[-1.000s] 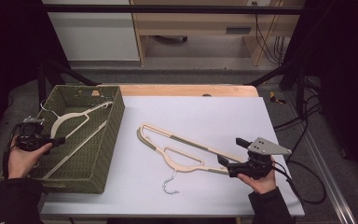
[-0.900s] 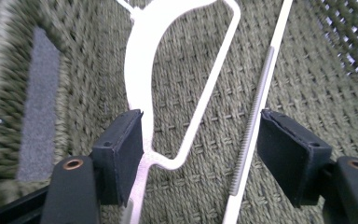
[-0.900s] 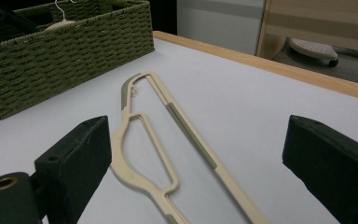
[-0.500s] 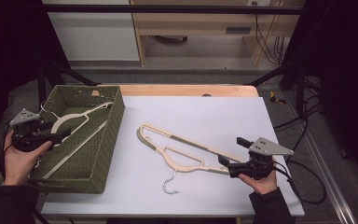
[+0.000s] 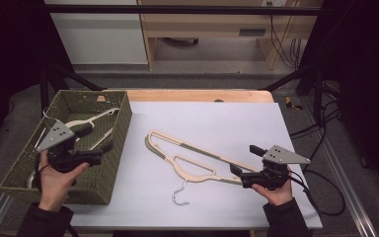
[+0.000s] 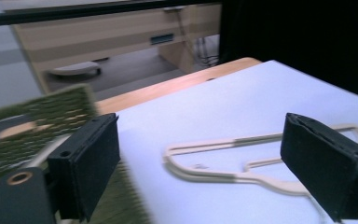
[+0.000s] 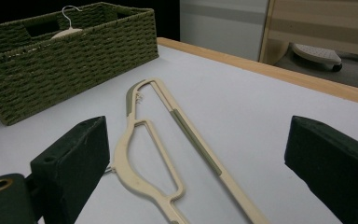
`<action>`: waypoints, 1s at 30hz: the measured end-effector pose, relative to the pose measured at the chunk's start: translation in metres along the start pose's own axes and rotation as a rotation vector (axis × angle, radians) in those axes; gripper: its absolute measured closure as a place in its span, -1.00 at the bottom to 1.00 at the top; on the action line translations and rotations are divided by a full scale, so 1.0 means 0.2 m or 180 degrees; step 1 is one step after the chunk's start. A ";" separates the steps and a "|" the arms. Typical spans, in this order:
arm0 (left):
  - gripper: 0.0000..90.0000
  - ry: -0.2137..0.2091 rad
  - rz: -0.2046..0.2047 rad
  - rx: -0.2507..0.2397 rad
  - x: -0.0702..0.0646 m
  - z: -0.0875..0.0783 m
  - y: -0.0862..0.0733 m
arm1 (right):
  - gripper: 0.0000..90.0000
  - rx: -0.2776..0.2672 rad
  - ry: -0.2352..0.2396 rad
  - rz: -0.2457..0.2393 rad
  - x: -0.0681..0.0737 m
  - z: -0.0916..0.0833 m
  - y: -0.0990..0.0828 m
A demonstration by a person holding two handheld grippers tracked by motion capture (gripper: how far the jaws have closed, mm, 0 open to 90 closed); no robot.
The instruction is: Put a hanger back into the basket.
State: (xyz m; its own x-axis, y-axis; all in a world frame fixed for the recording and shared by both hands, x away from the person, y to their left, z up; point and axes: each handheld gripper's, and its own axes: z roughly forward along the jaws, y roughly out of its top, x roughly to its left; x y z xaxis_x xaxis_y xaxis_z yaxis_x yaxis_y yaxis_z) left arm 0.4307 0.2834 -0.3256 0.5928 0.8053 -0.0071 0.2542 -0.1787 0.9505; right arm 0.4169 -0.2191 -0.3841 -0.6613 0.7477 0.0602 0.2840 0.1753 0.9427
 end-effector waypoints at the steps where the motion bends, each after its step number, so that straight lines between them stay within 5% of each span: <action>1: -0.75 -0.0043 -0.0005 0.0002 -0.03 0.02 -0.01 | -0.84 0.0003 -0.0004 -0.0002 0.00 0.00 0.00; 8: -0.76 -0.0305 0.0000 0.0101 -0.23 0.15 -0.09 | -0.85 0.0024 -0.0023 -0.0014 0.00 0.00 0.00; 18: -0.74 -0.0426 0.0140 0.0385 -0.44 0.36 -0.20 | -0.86 0.0068 -0.0023 -0.0039 0.01 0.02 -0.01; 22: -0.62 -0.0444 0.0134 0.0391 -0.49 0.42 -0.23 | -0.86 0.0066 -0.0014 -0.0051 0.01 0.02 -0.02; 30: -0.46 -0.0447 0.0337 0.0579 -0.57 0.53 -0.32 | -0.86 0.0095 -0.0021 -0.0055 0.02 0.03 -0.02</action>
State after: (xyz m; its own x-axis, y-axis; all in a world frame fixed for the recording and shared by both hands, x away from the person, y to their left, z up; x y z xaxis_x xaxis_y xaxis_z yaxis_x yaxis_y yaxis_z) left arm 0.4271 0.1436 -0.4193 0.7205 0.6926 0.0344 0.3108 -0.3669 0.8768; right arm 0.4173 -0.2131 -0.3900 -0.6617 0.7486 0.0418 0.2934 0.2072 0.9333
